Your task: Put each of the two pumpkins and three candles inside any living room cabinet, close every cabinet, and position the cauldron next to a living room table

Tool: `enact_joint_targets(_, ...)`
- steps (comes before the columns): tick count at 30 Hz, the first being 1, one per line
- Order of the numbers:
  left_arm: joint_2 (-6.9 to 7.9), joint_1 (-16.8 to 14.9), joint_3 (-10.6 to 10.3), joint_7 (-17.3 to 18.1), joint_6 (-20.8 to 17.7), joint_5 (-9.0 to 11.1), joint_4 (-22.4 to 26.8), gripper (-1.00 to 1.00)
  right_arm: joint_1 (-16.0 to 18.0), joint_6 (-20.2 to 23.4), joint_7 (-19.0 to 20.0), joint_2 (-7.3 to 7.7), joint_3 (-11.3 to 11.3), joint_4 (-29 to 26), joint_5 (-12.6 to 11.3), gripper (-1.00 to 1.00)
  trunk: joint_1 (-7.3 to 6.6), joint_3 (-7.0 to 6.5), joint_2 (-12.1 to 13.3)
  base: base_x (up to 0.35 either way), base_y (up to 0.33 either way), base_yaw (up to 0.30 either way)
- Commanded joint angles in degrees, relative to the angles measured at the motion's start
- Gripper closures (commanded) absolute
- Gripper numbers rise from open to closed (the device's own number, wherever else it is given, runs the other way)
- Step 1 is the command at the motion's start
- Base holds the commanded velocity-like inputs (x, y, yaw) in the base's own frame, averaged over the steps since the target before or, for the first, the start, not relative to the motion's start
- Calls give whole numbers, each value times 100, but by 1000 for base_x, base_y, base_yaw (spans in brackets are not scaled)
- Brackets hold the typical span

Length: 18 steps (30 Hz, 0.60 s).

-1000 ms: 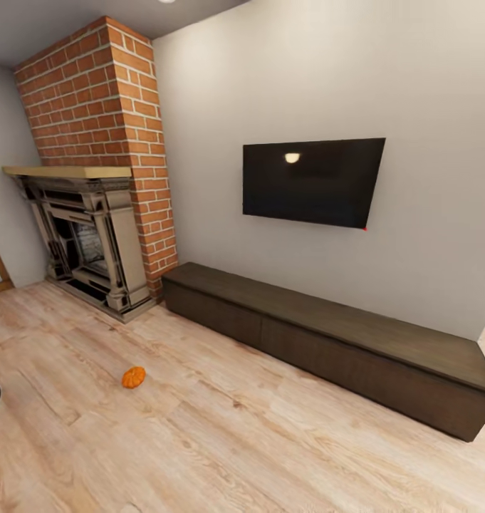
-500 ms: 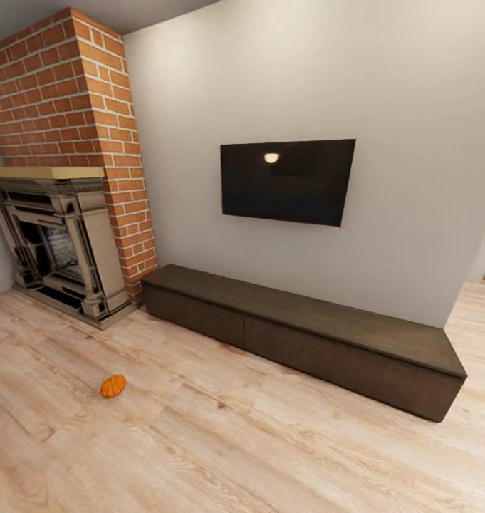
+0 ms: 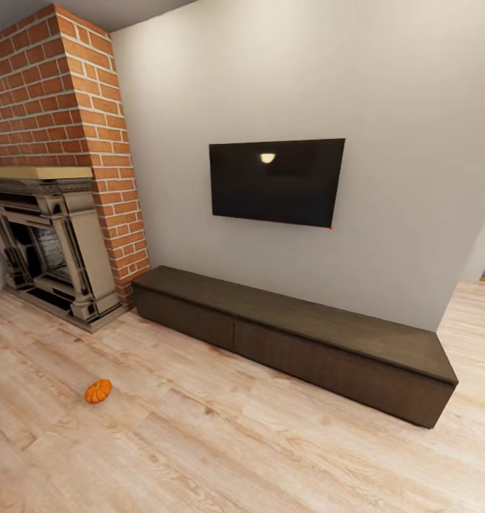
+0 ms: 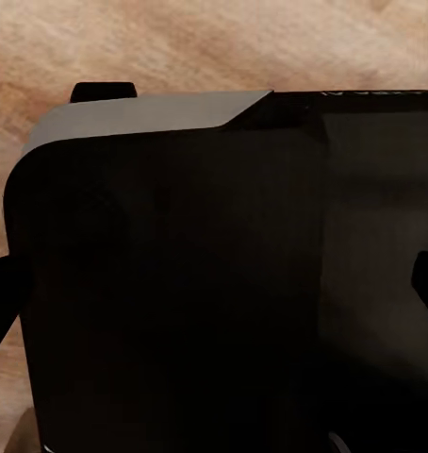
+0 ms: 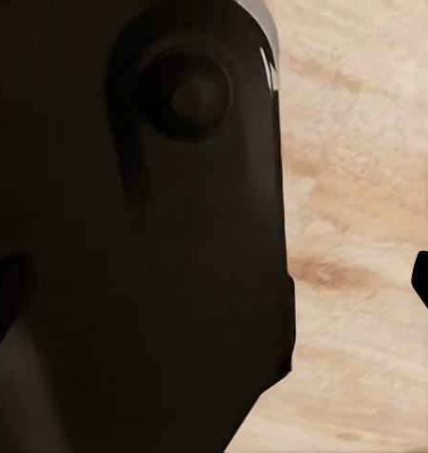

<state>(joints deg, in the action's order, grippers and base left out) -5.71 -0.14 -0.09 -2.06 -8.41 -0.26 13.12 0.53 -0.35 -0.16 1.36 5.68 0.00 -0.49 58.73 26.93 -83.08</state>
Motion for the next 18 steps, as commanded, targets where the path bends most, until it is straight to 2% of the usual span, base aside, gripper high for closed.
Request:
enact_joint_targets(1, 9, -2, 0, -4, -5, -3, 58, -100, 0, -3, -21, 1, 2, -3, 1, -100, 0, 0, 0, 18, -22, 0)
enact_joint_targets(3, 15, -3, 6, -9, -26, -10, 182, -100, 0, -30, -71, 4, 7, -9, 0, -100, 0, 0, 0, 10, -13, 0)
enact_joint_targets(6, 17, -4, 15, -49, -78, -16, 493, -100, 0, -410, -211, -1, -7, -63, 8, -100, 0, 0, 0, 3, -4, 0)
enact_joint_targets(10, 17, -3, 17, -391, -98, -11, 842, -100, -3, -1211, -272, 1, -18, -84, 9, -100, 0, 0, 0, 1, -1, 0)
enact_joint_targets(16, 22, -13, 18, -856, -186, -11, 1229, -100, -8, -1783, -290, -30, 27, -86, -10, -100, 0, 0, 0, 0, 0, 0)
enact_joint_targets(18, 29, -55, 16, -913, -231, -14, 1403, -100, -9, -2196, -291, -70, 106, -87, -13, -100, 0, 0, 0, 0, 0, 0)
